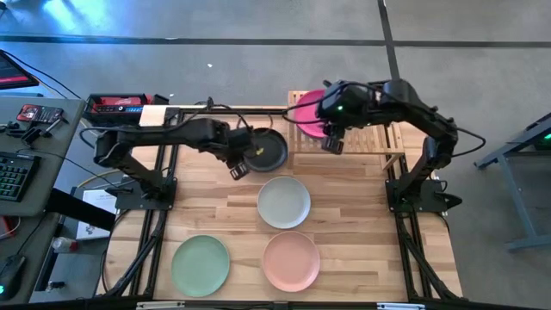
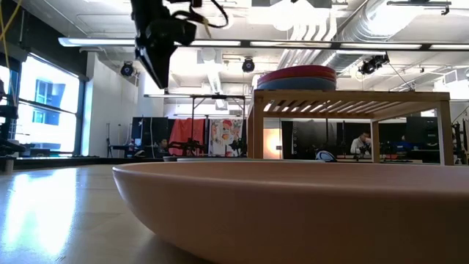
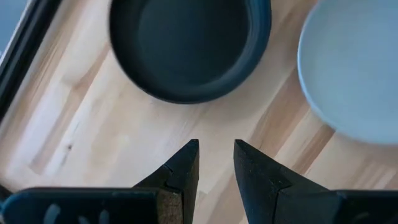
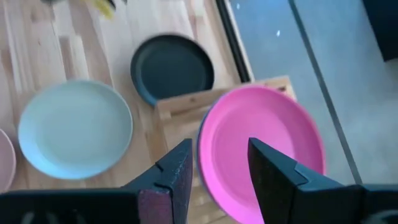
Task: Place and stack plates onto a shelf
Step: Put the black plate on the shelf
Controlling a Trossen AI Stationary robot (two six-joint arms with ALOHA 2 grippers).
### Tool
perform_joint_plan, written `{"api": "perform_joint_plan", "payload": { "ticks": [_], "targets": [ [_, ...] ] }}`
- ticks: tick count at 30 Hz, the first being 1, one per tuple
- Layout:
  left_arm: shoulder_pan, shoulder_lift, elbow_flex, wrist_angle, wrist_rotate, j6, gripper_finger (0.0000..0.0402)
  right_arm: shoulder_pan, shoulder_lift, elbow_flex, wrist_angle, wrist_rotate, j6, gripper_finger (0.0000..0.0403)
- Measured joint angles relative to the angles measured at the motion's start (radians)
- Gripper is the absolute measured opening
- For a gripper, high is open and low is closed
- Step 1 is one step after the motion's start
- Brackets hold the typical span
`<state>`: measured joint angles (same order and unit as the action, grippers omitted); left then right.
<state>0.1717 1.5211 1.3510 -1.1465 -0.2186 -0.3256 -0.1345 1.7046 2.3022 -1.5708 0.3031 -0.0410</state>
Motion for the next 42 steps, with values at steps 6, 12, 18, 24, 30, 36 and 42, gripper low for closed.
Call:
{"api": "perform_joint_plan", "payload": {
  "ticks": [6,12,18,24,30,36,42],
  "targets": [
    [-0.026,0.079,0.000,0.000,0.003,0.152,0.0090,0.000,-0.015,0.042,0.003,0.001,0.000,0.0132],
    [-0.035,0.115,-0.011,0.017,0.004,0.266,0.0090,-0.002,-0.038,0.000,-0.001,0.001,0.044,0.0132],
    [-0.035,0.114,-0.119,0.149,0.004,0.393,0.0090,-0.002,-0.039,-0.001,0.000,0.001,0.043,0.0132],
    [-0.035,0.114,-0.231,0.329,-0.001,0.518,0.0090,-0.002,-0.040,-0.001,0.000,0.000,0.041,0.0132],
    [-0.022,0.114,-0.305,0.458,-0.004,0.628,0.0090,-0.002,-0.040,-0.001,0.000,0.000,0.035,0.0132],
    [-0.007,0.113,-0.341,0.507,-0.001,0.685,0.0090,-0.002,-0.040,-0.001,0.000,0.000,0.034,0.0132],
    [0.002,0.140,-0.363,0.564,-0.007,0.748,0.0090,-0.002,-0.040,-0.001,0.000,0.000,0.041,0.0132]
  ]
}}
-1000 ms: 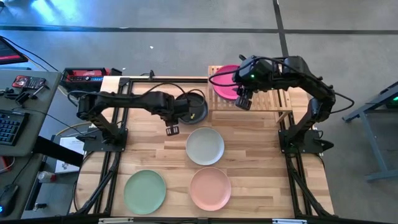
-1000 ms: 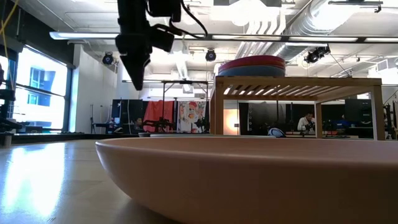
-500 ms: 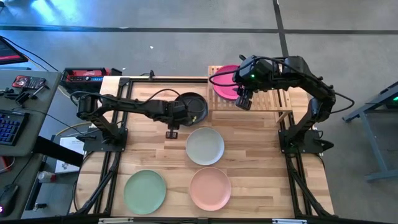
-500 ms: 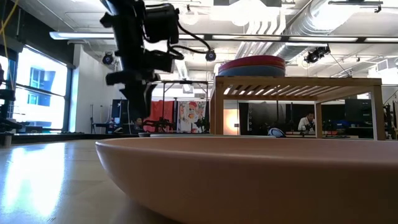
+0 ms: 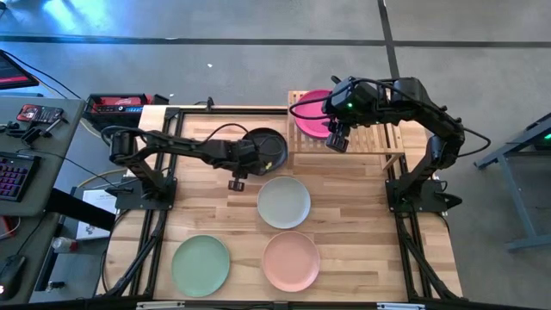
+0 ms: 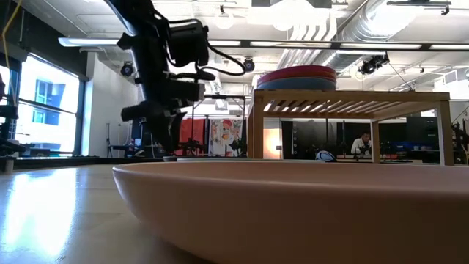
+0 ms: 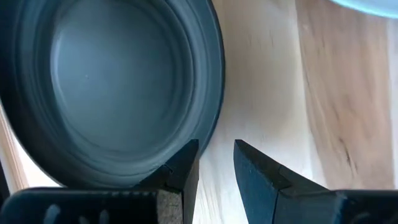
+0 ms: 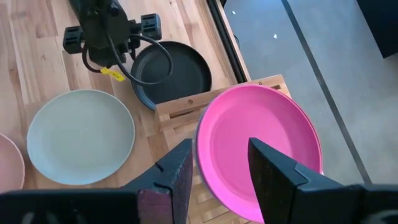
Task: Place and stack plates onto a shelf
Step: Put the black plate on the shelf
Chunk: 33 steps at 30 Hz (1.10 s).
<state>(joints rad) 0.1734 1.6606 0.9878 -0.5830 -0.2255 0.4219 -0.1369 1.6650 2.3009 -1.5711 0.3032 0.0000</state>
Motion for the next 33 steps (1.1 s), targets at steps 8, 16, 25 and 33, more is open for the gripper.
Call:
{"api": "perform_joint_plan", "payload": {
  "ticks": [8,16,25,33],
  "targets": [
    [0.002,0.095,0.000,0.043,-0.067,0.030,0.0090,0.000,0.000,0.000,0.000,0.002,0.001,0.0132],
    [0.003,0.133,0.000,0.079,-0.081,0.003,0.0090,0.000,0.000,0.000,0.000,0.003,0.004,0.0132],
    [-0.004,0.134,0.010,0.082,-0.101,0.002,0.0029,0.000,0.000,0.000,0.000,0.003,0.004,0.0132],
    [-0.044,0.121,0.011,0.025,-0.114,0.002,0.0005,0.000,0.000,0.000,0.000,-0.005,0.081,0.0132]
  ]
}}
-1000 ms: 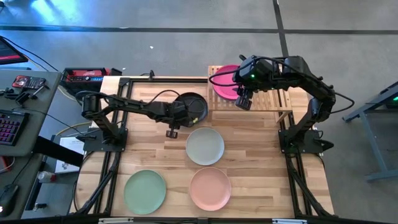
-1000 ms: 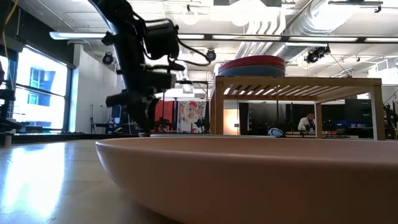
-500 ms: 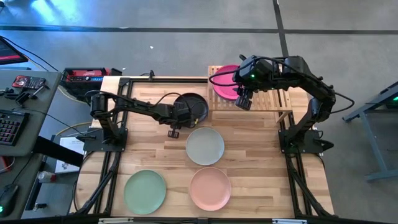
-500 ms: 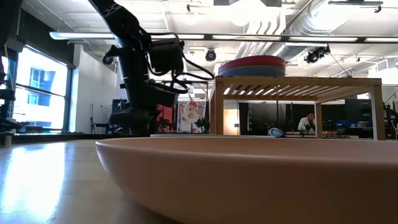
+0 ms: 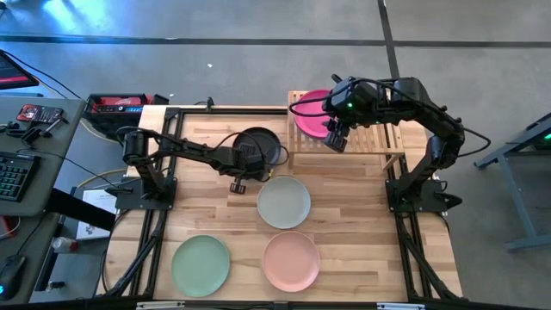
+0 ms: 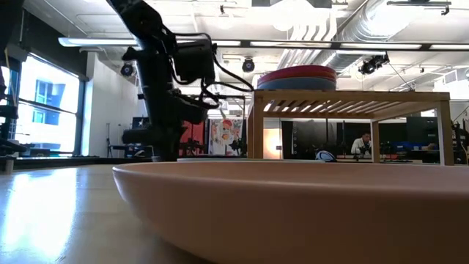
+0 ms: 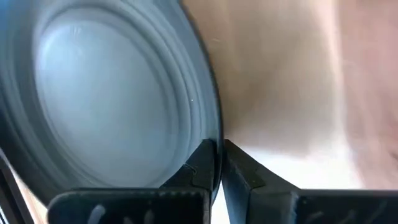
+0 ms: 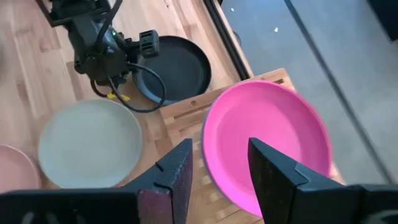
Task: Place and stack plates onto a shelf
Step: Put the black plate on the shelf
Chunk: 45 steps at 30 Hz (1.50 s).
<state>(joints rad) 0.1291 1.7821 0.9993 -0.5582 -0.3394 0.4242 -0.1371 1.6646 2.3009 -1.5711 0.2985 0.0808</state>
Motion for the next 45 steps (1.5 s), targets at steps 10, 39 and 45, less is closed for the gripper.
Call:
{"api": "perform_joint_plan", "payload": {
  "ticks": [10,39,45],
  "targets": [
    [-0.095,-0.149,-0.002,-0.149,-0.024,-0.054,0.0002,0.000,0.000,0.000,0.000,-0.021,0.195,0.0132],
    [-0.539,-0.412,0.060,-0.327,-0.273,0.245,0.0001,0.179,0.222,0.000,0.003,-0.097,0.810,0.0128],
    [-0.604,-0.412,0.091,-0.322,-0.294,0.244,0.0002,0.224,0.272,0.000,0.001,-0.070,0.892,0.0128]
  ]
}}
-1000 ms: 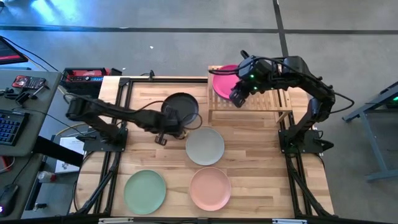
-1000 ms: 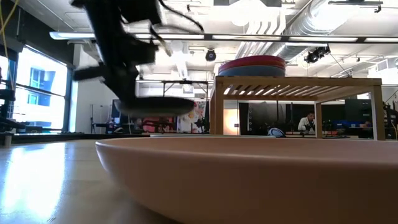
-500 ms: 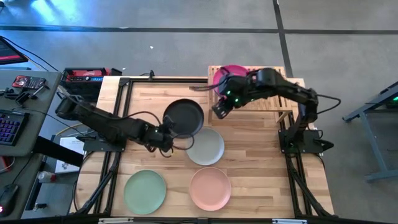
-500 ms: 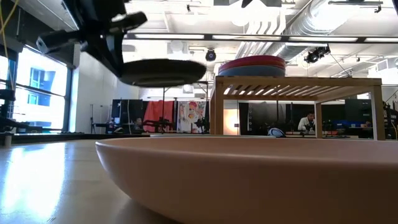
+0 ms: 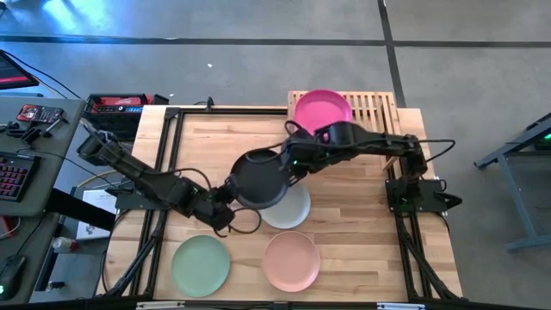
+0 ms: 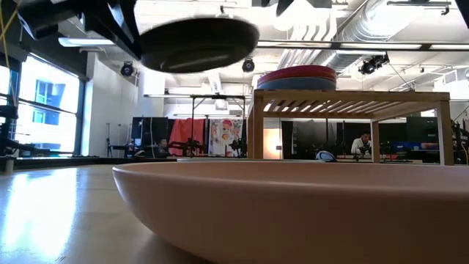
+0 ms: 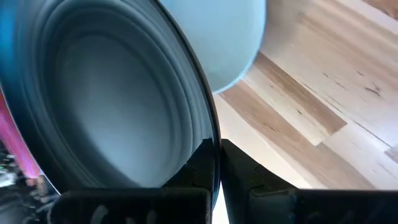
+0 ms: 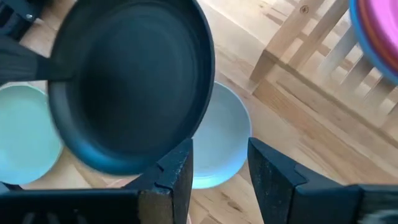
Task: Place and stack plates onto a shelf
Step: Put the black plate on the shelf
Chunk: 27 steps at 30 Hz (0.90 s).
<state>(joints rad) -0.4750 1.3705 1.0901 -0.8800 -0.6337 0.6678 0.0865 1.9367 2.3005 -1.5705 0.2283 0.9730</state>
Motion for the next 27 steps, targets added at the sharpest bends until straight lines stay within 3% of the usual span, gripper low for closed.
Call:
{"api": "perform_joint_plan", "payload": {
  "ticks": [12,27],
  "targets": [
    [-0.086,0.000,0.014,0.010,-0.075,0.026,0.0004,0.060,0.048,0.000,0.010,0.004,0.109,0.0128],
    [-0.104,0.000,0.014,0.026,-0.140,0.082,0.0005,0.078,0.049,0.000,0.012,0.038,0.205,0.0128]
  ]
}}
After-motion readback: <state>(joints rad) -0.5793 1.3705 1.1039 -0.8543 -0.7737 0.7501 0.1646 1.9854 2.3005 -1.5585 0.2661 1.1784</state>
